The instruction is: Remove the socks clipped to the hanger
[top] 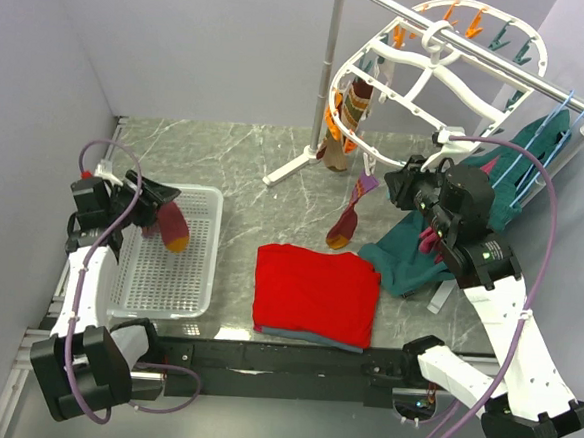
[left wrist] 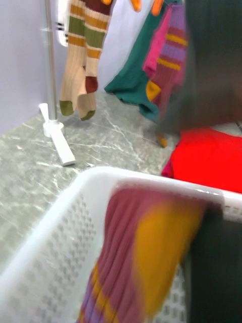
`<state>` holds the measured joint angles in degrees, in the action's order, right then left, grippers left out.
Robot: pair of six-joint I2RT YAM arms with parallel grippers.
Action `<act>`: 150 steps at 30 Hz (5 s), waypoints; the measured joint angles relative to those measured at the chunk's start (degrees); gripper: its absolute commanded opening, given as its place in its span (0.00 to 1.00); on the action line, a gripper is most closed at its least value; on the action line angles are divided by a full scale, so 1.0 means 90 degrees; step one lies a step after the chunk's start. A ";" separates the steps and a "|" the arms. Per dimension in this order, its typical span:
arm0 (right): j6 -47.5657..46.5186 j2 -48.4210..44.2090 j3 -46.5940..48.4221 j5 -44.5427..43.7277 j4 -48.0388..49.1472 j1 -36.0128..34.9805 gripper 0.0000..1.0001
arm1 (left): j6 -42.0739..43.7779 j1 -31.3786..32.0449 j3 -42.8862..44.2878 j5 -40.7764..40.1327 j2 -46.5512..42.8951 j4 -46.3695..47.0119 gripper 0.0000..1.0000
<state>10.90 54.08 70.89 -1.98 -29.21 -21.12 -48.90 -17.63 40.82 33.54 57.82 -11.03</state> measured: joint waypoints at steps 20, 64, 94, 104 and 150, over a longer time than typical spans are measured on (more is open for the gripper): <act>0.0138 -0.0068 -0.0010 0.0131 0.0005 0.0000 0.00 | -0.0544 0.0629 -0.0311 -0.0296 -0.1552 -0.0661 0.96; 0.0452 -0.0211 -0.0083 0.0219 -0.0087 0.0000 0.23 | -0.0182 0.6125 0.0729 -0.1447 0.1030 0.2531 0.98; 0.0668 -0.0770 0.0379 0.0294 -0.2232 0.0000 0.79 | 0.1540 0.7512 0.2324 -0.1795 0.4401 0.5464 0.84; 0.0716 -0.0687 0.1387 0.0937 -0.2657 -0.0039 0.72 | 0.1479 0.7536 0.2890 -0.1736 0.4991 0.5491 0.48; 0.1693 0.1484 0.2977 -0.2276 -0.2841 -0.1615 0.58 | 0.0971 0.8034 0.3028 -0.3024 0.4794 0.4607 0.01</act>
<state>26.13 67.44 97.69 -22.46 -54.78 -35.66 -40.16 54.68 68.07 6.33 100.97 30.44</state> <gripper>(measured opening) 0.587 0.047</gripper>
